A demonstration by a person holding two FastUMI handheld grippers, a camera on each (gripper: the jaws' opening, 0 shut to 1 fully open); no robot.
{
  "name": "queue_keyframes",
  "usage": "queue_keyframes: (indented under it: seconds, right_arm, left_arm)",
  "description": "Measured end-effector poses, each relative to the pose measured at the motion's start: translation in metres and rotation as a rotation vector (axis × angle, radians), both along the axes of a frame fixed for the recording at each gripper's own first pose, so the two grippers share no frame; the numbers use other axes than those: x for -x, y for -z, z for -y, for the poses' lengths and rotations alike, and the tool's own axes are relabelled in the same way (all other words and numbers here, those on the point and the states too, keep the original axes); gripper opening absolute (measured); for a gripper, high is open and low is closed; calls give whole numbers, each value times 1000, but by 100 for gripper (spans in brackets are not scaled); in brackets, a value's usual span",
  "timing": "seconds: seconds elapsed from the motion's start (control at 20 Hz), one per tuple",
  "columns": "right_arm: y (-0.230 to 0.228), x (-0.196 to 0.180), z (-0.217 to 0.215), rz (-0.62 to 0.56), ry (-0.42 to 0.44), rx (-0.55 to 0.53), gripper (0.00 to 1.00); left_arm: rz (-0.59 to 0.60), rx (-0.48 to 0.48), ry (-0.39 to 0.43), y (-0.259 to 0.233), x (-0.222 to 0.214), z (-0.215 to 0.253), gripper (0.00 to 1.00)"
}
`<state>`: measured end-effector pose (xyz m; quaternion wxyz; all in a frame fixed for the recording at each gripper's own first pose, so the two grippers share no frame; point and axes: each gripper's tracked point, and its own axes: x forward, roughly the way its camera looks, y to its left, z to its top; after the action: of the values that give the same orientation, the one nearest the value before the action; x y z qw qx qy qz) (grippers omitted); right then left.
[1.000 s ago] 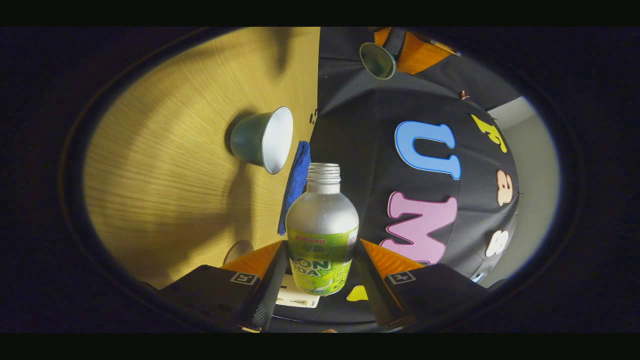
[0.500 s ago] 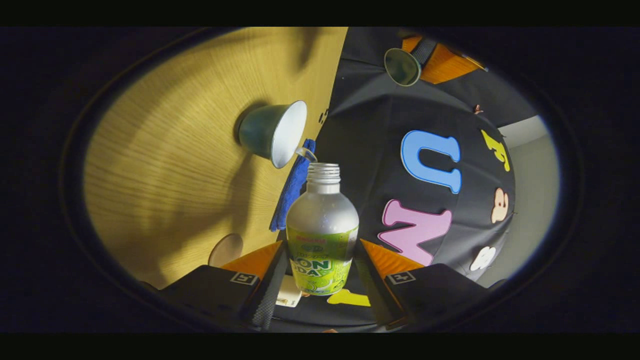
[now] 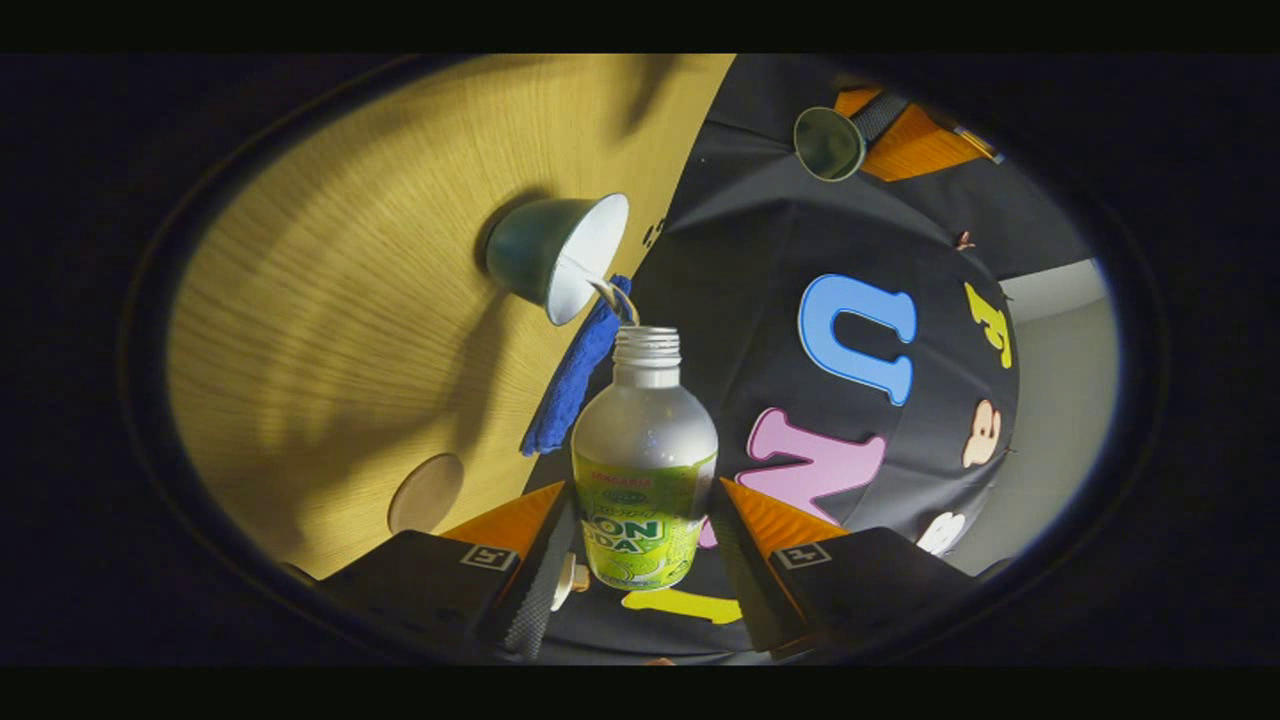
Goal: Open the teacup lid with one hand, grasp the water bottle and pour water into the teacup with the other hand; after pouring, place the water bottle on the coaster and then close the teacup lid.
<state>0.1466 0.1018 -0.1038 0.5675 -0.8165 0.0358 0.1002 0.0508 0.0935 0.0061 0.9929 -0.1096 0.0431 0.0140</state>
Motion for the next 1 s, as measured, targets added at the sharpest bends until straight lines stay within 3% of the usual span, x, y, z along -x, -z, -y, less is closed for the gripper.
queue_keyframes:
  seconds: [0.15, 0.2, 0.25, 0.35, 0.5, 0.55, 1.0]
  right_arm:
    - [-3, -2, -3, 21, -22, 12, 74]
    - [-3, -1, -4, 26, -28, 19, 78]
    - [-3, -1, -4, 30, -33, 27, 74]
    - [-8, -3, -6, 47, -46, 53, 78]
    - [-13, -3, -9, 71, -65, 93, 74]
    - [-14, -4, -9, 78, -72, 101, 78]
    - [-25, -7, -16, 118, -135, 209, 77]
  left_arm:
    - [-1, -2, 0, -1, 1, -1, 31]
    - [0, -1, -1, 0, 0, -1, 31]
    - [-1, 1, -1, -1, 0, -1, 31]
    - [-2, 2, -4, -1, 1, -3, 31]
    - [-2, 6, -6, -1, 0, -4, 31]
    - [-1, 7, -7, -1, 0, -4, 30]
    - [1, 16, -9, -3, 2, -7, 31]
